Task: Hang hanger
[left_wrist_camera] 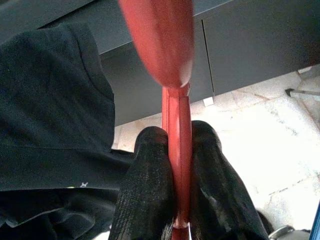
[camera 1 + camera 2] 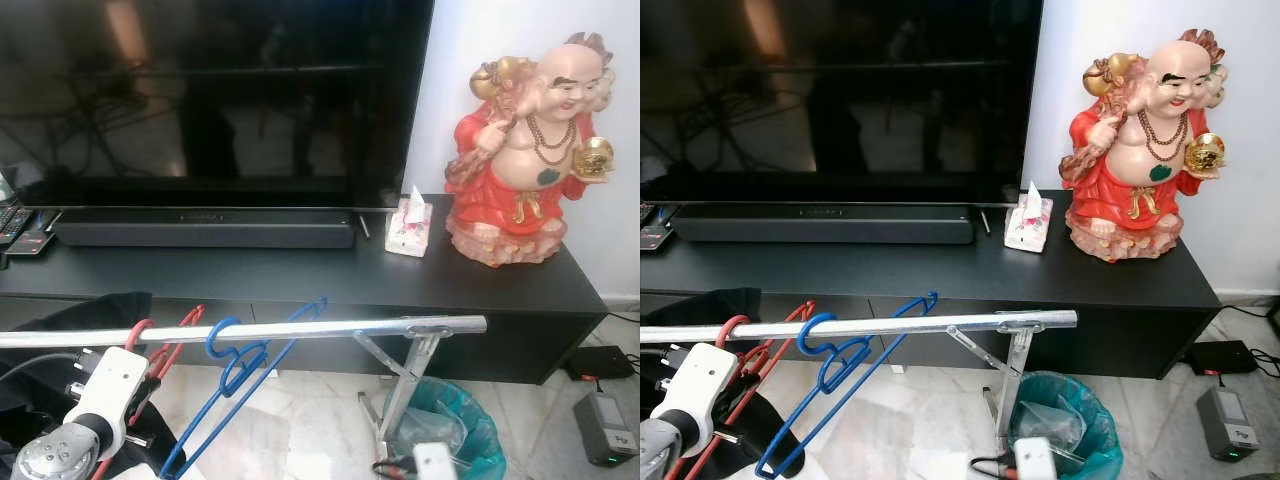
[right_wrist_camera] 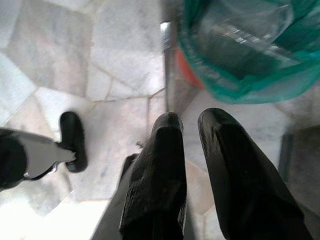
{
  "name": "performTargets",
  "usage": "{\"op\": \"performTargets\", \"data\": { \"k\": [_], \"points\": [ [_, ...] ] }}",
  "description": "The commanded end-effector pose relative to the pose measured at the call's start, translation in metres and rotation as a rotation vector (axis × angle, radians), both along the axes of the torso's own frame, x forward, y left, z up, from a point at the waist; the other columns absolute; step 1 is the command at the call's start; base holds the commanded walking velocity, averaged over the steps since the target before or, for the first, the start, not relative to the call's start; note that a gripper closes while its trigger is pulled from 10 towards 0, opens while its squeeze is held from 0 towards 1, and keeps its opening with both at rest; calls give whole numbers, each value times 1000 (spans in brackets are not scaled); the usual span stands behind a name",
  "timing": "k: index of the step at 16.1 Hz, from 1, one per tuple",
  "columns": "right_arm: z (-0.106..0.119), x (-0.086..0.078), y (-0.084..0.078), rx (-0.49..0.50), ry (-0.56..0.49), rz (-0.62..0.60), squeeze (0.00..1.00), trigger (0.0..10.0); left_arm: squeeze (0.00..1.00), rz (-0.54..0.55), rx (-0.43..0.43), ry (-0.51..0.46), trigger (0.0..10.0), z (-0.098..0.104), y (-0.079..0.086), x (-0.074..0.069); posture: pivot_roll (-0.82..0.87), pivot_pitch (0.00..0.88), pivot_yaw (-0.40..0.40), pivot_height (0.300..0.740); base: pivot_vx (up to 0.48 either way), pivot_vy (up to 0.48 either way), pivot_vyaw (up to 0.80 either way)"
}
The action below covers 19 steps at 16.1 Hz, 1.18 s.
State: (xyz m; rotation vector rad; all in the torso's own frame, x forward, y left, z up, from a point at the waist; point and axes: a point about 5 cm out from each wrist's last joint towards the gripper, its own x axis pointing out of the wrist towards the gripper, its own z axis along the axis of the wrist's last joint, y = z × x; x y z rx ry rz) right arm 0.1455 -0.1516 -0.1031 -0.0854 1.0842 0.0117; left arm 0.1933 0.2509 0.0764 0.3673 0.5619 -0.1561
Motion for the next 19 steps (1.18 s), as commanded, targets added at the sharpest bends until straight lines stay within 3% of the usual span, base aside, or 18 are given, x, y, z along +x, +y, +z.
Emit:
{"op": "performTargets", "data": {
  "k": [1,3,7,12,14,17,19],
  "points": [
    [-1,-3,4,-9,-8,7,0,10000,1000,35,-16,221,10000,-42,0,-29,22,10,-9,740,0,0,0],
    [-1,-5,10,-8,-15,9,0,10000,1000,45,-17,194,10000,-42,-1,-27,19,3,-8,740,0,0,0],
    [0,-1,4,-14,-30,5,0,10000,1000,56,-26,109,10000,-37,-3,-20,21,0,-8,740,0,0,0],
    [4,10,13,-9,-46,8,0,10000,1000,80,-83,-74,10000,-17,0,-15,24,5,-7,740,0,0,0],
    [3,7,10,-11,-50,6,0,10000,1000,51,-129,-135,10000,-10,-4,-22,24,5,-7,740,0,0,0],
    [4,8,-11,-18,-48,-5,0,10000,1000,75,-158,-229,10000,-4,-2,-39,24,5,-4,740,0,0,0],
    [3,5,-16,-22,-41,-7,0,10000,1000,8,-117,-216,10000,-8,-8,-68,30,10,-5,740,0,0,0]
  ]
}}
